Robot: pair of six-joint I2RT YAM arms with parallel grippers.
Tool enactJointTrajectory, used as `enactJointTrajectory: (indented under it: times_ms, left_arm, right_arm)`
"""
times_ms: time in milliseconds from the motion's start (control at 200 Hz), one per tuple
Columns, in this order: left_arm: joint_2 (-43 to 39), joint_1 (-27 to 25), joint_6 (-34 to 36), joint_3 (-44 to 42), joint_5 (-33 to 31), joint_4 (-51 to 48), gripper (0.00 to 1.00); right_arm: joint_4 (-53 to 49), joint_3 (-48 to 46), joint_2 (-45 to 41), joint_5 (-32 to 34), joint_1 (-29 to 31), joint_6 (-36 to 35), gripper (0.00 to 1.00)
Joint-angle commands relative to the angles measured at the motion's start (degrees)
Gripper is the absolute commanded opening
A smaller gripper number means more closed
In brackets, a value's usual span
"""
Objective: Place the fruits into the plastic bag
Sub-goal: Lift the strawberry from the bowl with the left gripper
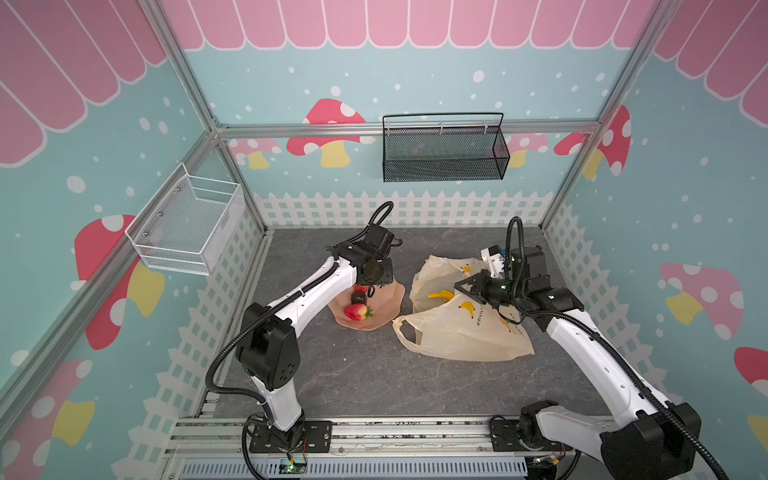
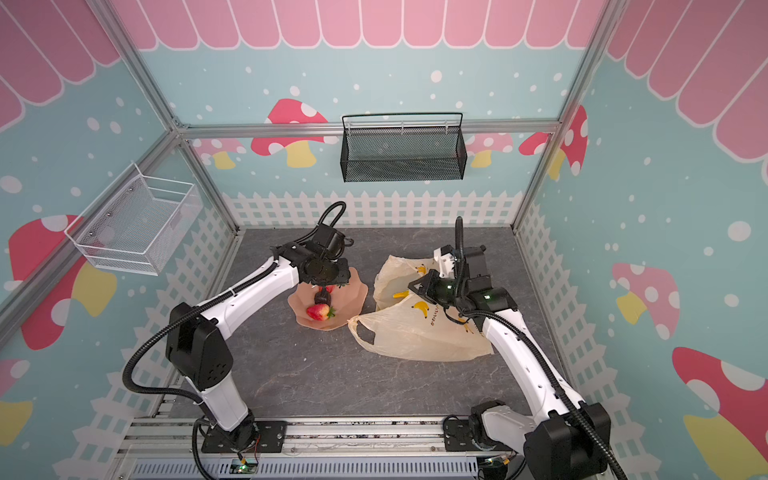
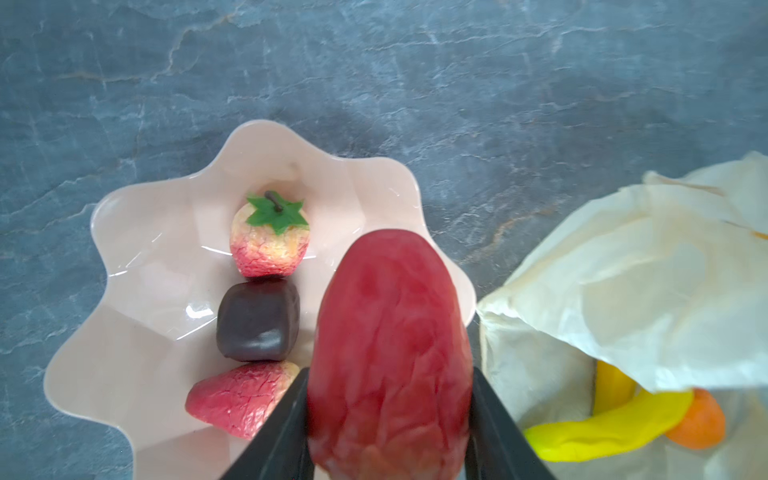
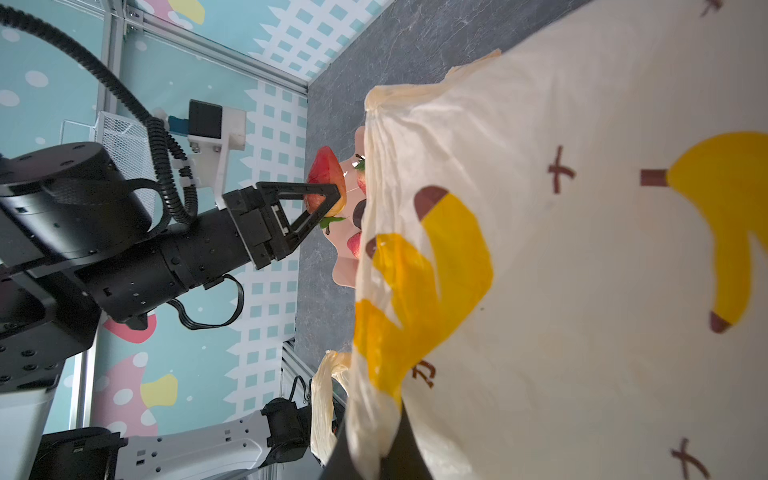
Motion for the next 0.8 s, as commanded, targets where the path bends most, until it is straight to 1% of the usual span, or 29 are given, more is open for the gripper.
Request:
enactJointTrajectory:
  times_ms: [0, 135, 355, 435, 510, 575, 625, 795]
  left_arm:
    - [-2.7, -0.3, 5.0, -2.2, 3.3, 1.3, 0.41]
    - [-4.8, -0.5, 11.2, -3.9, 5.3, 2.1, 0.38]
    - [-10.5, -2.9, 29.3, -9.2, 8.4, 4.6, 0.31]
    - [-12.1, -3.1, 34.8, -11.1, 12.8, 5.0, 0.3]
    - [-13.0, -4.1, 39.5, -12.1, 14.5, 4.6, 0.28]
    - [-12.9, -5.1, 41.3, -12.1, 13.1, 4.5, 0.26]
    - [-12.0, -5.7, 42.0, -11.1, 13.7, 3.2, 0.23]
    - [-9.5, -8.9, 42.5, -9.7, 14.0, 2.3, 0.23]
  right_arm:
    - [0.5, 0.5, 0.4, 0.2, 0.5, -0.5, 0.0]
    - [0.5, 0.5, 0.6, 0.3, 0.5, -0.5, 0.0]
    - [-0.1, 0.6, 0.4, 0.6, 0.5, -0.8, 0.0]
    - [-0.2, 0.5, 0.4, 0.6, 0.5, -0.8, 0.0]
    - [-0.2, 0.8, 0.4, 0.6, 0.5, -0.7, 0.0]
    - [-0.5, 1.1, 0.4, 0.8, 0.6, -0.9, 0.0]
    - [-0.6, 1.3, 0.5, 0.9, 0.5, -1.0, 0.0]
    - [-0.8, 1.6, 0.7, 0.9, 0.5, -1.0, 0.0]
